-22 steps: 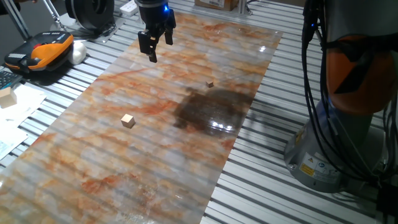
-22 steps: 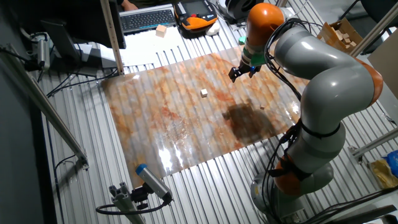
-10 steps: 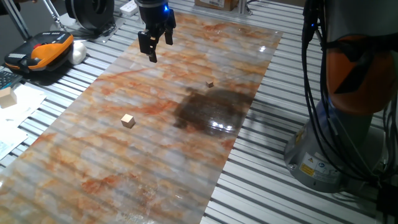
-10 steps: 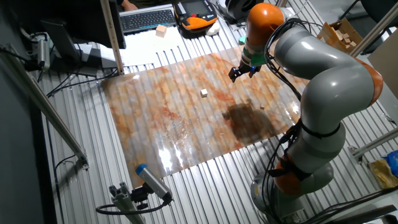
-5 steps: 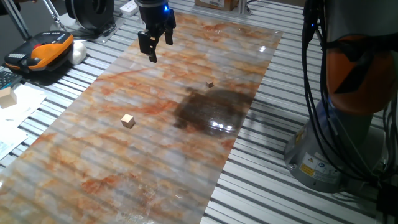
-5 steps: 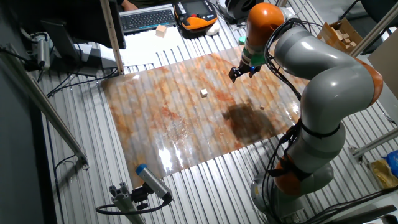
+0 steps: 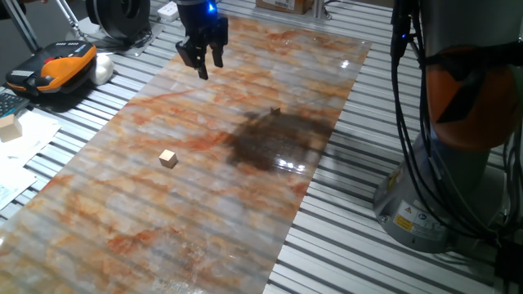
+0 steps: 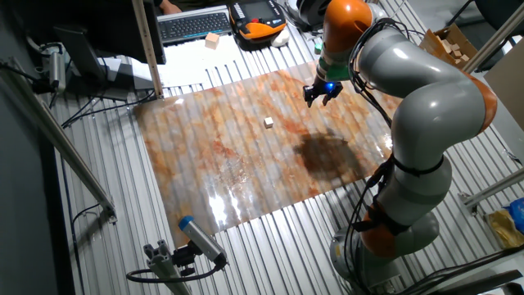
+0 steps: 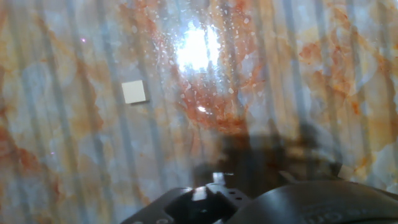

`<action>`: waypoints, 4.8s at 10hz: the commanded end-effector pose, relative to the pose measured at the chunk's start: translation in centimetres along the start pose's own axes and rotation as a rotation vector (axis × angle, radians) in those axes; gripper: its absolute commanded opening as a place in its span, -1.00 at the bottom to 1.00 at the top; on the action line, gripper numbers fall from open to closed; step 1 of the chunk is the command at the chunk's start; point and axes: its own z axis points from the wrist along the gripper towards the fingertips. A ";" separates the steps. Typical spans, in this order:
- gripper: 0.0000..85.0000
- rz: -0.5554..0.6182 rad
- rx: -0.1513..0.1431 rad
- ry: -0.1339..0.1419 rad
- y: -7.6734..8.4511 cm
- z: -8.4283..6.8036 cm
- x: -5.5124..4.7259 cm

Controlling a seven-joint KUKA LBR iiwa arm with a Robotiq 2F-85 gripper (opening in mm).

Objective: Pick up one small block

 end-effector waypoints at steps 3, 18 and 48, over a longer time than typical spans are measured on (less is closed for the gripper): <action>-1.00 0.002 0.001 0.001 0.2 -0.2 -0.1; -1.00 -0.034 0.011 -0.036 1.5 0.2 -1.4; -1.00 -0.221 0.025 -0.018 6.7 2.8 -2.8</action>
